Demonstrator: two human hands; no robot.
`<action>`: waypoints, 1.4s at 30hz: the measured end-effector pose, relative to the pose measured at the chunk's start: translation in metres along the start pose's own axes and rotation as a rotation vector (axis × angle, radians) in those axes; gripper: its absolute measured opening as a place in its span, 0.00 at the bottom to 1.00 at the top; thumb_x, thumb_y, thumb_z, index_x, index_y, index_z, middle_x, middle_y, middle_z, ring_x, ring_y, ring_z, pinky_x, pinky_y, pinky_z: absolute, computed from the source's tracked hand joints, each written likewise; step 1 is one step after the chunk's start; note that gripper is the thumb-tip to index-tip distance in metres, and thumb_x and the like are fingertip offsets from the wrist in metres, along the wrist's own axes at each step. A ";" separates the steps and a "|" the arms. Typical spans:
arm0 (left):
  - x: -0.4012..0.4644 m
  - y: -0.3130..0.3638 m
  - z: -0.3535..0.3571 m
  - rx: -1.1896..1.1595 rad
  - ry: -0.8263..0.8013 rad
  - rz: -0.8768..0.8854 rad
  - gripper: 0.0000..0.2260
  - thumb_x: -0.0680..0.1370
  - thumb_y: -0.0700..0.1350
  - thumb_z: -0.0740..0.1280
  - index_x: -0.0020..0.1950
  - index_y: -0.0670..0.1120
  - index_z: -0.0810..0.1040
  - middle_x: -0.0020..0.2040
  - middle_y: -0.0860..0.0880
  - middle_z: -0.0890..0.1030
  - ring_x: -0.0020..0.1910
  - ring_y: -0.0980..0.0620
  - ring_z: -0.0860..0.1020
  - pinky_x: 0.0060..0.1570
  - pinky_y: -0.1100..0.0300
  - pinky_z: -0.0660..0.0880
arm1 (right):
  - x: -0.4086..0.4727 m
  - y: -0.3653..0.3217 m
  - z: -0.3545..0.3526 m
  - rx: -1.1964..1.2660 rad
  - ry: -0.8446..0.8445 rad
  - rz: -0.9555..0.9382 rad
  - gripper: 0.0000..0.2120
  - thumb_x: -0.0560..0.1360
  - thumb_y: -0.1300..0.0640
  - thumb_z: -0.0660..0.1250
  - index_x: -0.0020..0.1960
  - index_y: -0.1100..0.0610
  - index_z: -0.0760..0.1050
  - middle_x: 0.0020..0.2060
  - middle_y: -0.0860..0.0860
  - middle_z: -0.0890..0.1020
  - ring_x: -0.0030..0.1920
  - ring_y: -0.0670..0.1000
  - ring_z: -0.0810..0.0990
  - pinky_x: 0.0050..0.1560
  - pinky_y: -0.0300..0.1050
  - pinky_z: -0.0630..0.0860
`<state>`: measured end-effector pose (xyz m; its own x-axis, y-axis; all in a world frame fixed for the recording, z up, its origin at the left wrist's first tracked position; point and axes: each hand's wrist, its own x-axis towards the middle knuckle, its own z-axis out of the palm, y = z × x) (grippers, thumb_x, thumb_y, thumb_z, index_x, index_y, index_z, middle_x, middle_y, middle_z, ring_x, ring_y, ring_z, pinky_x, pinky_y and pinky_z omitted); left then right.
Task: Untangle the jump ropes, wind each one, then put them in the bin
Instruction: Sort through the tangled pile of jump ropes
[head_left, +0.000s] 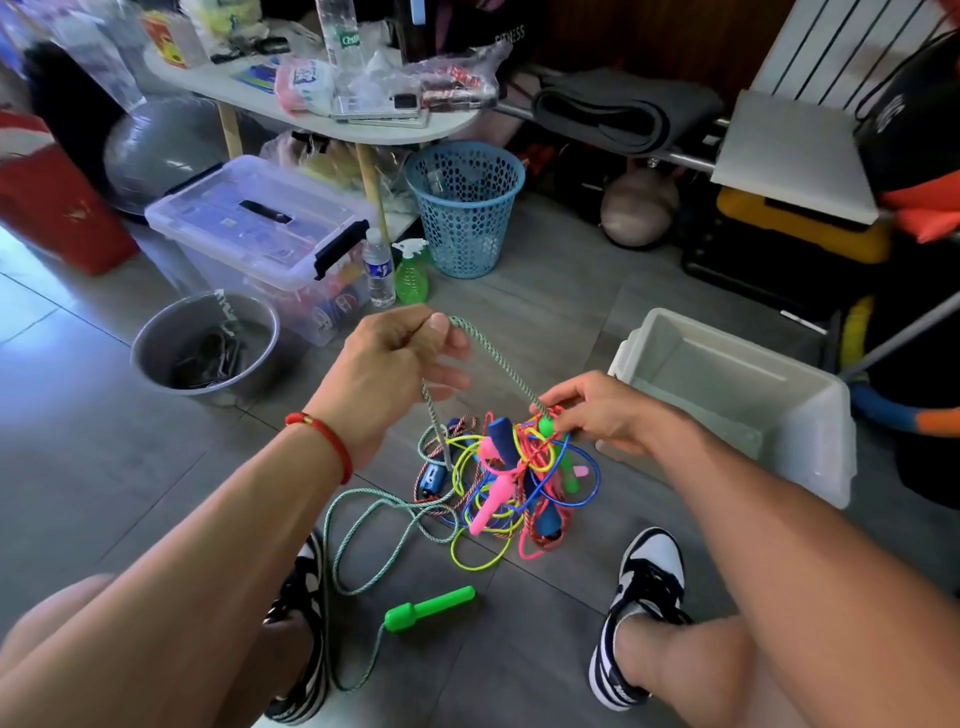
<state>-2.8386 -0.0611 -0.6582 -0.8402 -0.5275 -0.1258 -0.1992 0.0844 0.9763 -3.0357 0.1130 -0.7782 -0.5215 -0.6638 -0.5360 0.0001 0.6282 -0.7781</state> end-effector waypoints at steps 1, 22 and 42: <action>0.000 0.000 -0.001 0.010 0.000 -0.003 0.14 0.86 0.45 0.58 0.47 0.42 0.80 0.52 0.41 0.85 0.45 0.38 0.85 0.51 0.44 0.80 | -0.001 0.000 -0.003 0.021 -0.007 0.012 0.17 0.75 0.74 0.66 0.61 0.62 0.80 0.51 0.59 0.84 0.48 0.51 0.80 0.44 0.41 0.75; -0.003 0.016 -0.018 0.058 -0.199 0.230 0.12 0.84 0.41 0.60 0.47 0.43 0.81 0.51 0.52 0.86 0.39 0.55 0.71 0.40 0.67 0.67 | -0.010 -0.011 0.039 -0.538 -0.207 -0.192 0.27 0.71 0.57 0.76 0.69 0.52 0.73 0.58 0.50 0.82 0.59 0.51 0.81 0.59 0.44 0.78; -0.094 -0.126 -0.040 0.477 -0.308 -0.618 0.07 0.80 0.39 0.67 0.42 0.44 0.76 0.30 0.52 0.80 0.26 0.54 0.78 0.34 0.53 0.81 | -0.024 -0.045 0.210 -0.040 -0.021 -0.024 0.27 0.79 0.38 0.63 0.46 0.62 0.81 0.42 0.59 0.85 0.43 0.60 0.84 0.44 0.56 0.82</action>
<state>-2.7148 -0.0560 -0.7622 -0.5960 -0.3479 -0.7237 -0.8029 0.2410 0.5453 -2.8438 0.0158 -0.7987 -0.5027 -0.6869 -0.5249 -0.0459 0.6276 -0.7772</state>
